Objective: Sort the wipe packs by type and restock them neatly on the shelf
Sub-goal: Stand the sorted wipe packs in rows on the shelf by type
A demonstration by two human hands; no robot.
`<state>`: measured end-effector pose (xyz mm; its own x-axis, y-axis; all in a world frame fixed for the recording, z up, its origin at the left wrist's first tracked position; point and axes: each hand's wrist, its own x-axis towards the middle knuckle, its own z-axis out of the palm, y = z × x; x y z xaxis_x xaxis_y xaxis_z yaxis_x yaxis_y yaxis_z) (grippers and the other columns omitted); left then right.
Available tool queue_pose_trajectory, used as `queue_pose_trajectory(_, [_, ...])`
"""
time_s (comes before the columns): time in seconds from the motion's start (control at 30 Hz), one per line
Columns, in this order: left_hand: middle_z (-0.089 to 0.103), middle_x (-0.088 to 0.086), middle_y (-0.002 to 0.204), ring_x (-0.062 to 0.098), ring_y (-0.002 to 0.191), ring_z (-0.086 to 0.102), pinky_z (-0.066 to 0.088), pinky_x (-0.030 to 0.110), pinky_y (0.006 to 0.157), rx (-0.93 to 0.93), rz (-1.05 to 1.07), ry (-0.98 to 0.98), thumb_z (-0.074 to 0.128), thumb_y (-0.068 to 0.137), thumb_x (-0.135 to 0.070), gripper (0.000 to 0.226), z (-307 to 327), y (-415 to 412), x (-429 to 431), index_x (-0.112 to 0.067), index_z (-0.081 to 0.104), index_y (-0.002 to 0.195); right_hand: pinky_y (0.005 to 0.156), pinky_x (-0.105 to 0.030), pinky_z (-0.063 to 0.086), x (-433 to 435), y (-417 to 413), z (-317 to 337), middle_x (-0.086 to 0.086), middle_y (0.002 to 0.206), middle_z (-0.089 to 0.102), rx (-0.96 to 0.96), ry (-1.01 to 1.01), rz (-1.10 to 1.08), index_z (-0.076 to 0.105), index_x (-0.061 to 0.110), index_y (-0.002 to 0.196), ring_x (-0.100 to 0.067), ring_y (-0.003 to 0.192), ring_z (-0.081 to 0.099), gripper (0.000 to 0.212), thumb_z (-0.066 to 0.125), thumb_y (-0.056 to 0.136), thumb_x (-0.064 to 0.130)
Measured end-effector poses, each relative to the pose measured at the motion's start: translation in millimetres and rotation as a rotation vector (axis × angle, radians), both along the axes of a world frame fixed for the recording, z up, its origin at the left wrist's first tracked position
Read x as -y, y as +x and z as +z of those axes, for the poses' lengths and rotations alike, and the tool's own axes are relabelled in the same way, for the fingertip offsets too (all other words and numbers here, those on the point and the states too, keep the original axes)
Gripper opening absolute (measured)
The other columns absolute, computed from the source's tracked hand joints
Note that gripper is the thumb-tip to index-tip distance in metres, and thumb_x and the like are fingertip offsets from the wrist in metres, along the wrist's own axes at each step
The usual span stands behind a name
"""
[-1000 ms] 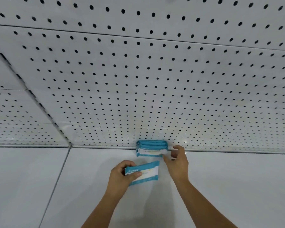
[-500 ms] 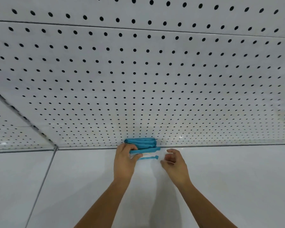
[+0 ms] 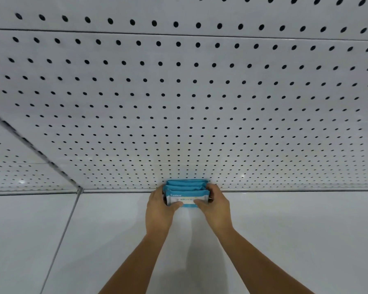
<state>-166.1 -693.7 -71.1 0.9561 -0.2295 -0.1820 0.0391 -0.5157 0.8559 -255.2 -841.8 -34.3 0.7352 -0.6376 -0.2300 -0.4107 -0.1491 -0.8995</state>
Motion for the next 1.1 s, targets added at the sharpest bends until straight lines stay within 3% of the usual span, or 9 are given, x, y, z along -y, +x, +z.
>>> queue_pose_trajectory(0.23, [0.061,-0.006,0.131,0.014,0.118,0.059,0.053,0.038,0.1,0.076,0.006,0.088,0.077,0.085,-0.024,0.062,0,-5,6,-0.023,0.05,0.14,0.076,-0.008,0.053,-1,1,1,0.011,0.112,0.062,-0.002,-0.023,0.013,0.054,0.024,0.124,-0.009,0.107,0.063,0.051,0.078,0.082,0.009])
queue_pose_trajectory(0.37, [0.06,-0.002,0.133,0.018,0.119,0.059,0.055,0.04,0.097,0.103,-0.025,0.155,0.078,0.083,-0.029,0.069,8,-12,8,-0.024,0.046,0.144,0.074,-0.007,0.052,2,-11,5,0.01,0.114,0.065,0.001,0.01,0.026,0.053,0.027,0.126,-0.008,0.104,0.063,0.054,0.079,0.081,0.011])
queue_pose_trajectory(0.43, [0.057,0.003,0.137,0.021,0.122,0.056,0.054,0.039,0.097,0.128,-0.048,0.235,0.079,0.081,-0.038,0.081,18,-17,5,-0.021,0.039,0.149,0.083,-0.015,0.055,8,-21,7,0.014,0.114,0.063,0.001,0.0,0.074,0.053,0.031,0.125,-0.01,0.109,0.063,0.055,0.081,0.08,0.016])
queue_pose_trajectory(0.53, [0.045,0.008,0.151,0.025,0.134,0.046,0.046,0.041,0.108,0.099,0.006,0.262,0.077,0.079,-0.052,0.098,33,-33,-9,-0.016,0.028,0.156,0.104,-0.036,0.049,21,-38,10,0.007,0.133,0.056,-0.059,-0.101,0.173,0.047,0.025,0.14,-0.014,0.123,0.054,0.071,0.083,0.079,0.024])
queue_pose_trajectory(0.6, [0.043,0.007,0.152,0.023,0.134,0.046,0.044,0.044,0.11,0.105,0.051,0.22,0.074,0.079,-0.058,0.099,36,-48,-21,-0.018,0.027,0.156,0.109,-0.039,0.044,28,-52,13,0.005,0.142,0.052,-0.079,-0.143,0.198,0.043,0.023,0.145,-0.014,0.128,0.05,0.078,0.083,0.078,0.029])
queue_pose_trajectory(0.87, [0.046,-0.009,0.148,0.009,0.136,0.042,0.035,0.033,0.116,0.067,-0.008,-0.022,0.07,0.089,-0.042,0.067,64,-141,-33,-0.027,0.042,0.148,0.108,-0.027,0.04,16,-127,42,0.006,0.143,0.053,0.046,-0.08,0.162,0.045,0.022,0.144,-0.009,0.127,0.051,0.072,0.08,0.082,0.03])
queue_pose_trajectory(1.1, [0.047,-0.019,0.143,0.0,0.128,0.045,0.032,0.021,0.104,0.026,-0.238,-0.187,0.067,0.093,-0.034,0.061,84,-233,-39,-0.035,0.04,0.148,0.103,-0.018,0.04,-23,-248,60,0.014,0.138,0.055,0.144,-0.074,0.051,0.047,0.028,0.142,-0.002,0.124,0.053,0.064,0.077,0.085,0.03])
